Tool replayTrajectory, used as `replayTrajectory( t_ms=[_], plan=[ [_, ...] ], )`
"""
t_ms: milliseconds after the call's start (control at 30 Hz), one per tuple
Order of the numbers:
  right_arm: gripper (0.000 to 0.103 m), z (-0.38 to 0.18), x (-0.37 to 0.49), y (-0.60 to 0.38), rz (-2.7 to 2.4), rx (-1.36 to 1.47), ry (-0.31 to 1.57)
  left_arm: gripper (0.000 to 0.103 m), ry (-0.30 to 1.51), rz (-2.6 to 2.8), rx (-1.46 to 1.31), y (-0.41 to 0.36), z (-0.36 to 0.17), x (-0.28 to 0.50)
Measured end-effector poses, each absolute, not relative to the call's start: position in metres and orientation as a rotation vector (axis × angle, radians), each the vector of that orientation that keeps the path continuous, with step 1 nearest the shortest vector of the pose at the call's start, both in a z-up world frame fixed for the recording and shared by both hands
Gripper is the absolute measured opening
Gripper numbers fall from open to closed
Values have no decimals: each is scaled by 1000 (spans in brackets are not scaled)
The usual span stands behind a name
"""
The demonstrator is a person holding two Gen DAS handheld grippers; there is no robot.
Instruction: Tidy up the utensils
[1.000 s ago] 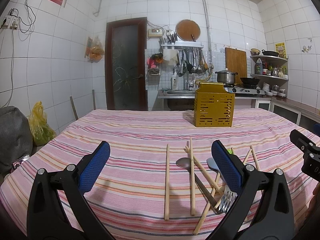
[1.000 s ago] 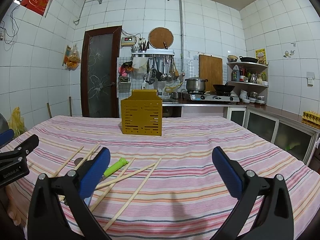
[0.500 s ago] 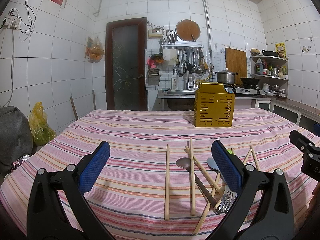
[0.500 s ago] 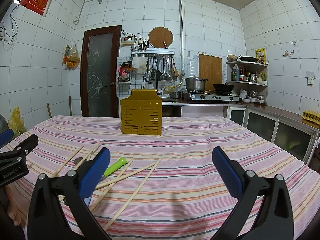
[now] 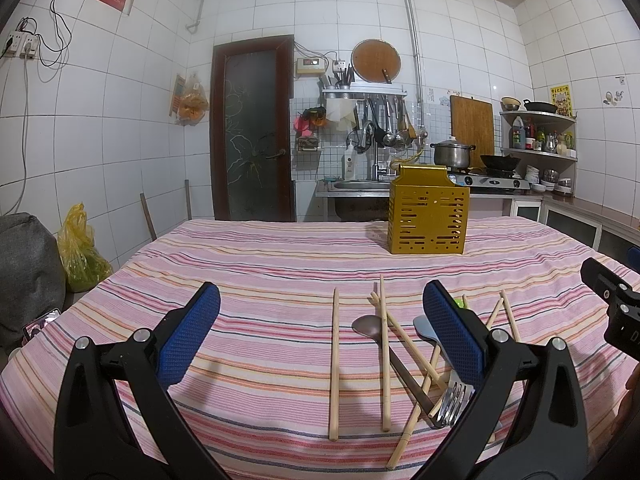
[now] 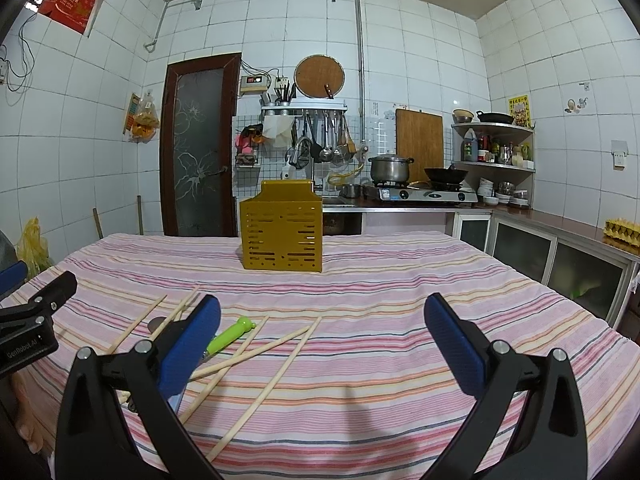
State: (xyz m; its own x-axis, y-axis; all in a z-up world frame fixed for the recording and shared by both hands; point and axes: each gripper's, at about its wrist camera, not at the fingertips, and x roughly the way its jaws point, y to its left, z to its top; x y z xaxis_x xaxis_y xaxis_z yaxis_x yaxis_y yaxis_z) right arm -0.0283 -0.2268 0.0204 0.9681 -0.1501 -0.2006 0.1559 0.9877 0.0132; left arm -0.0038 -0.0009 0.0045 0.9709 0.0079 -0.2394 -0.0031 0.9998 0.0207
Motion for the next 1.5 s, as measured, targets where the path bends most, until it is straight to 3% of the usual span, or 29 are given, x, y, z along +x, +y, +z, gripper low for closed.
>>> replayTrajectory(
  t_ms=[1500],
  plan=[
    [99, 12, -26, -233, -165, 45, 196, 98, 240, 7, 23, -1, 12, -7]
  ],
)
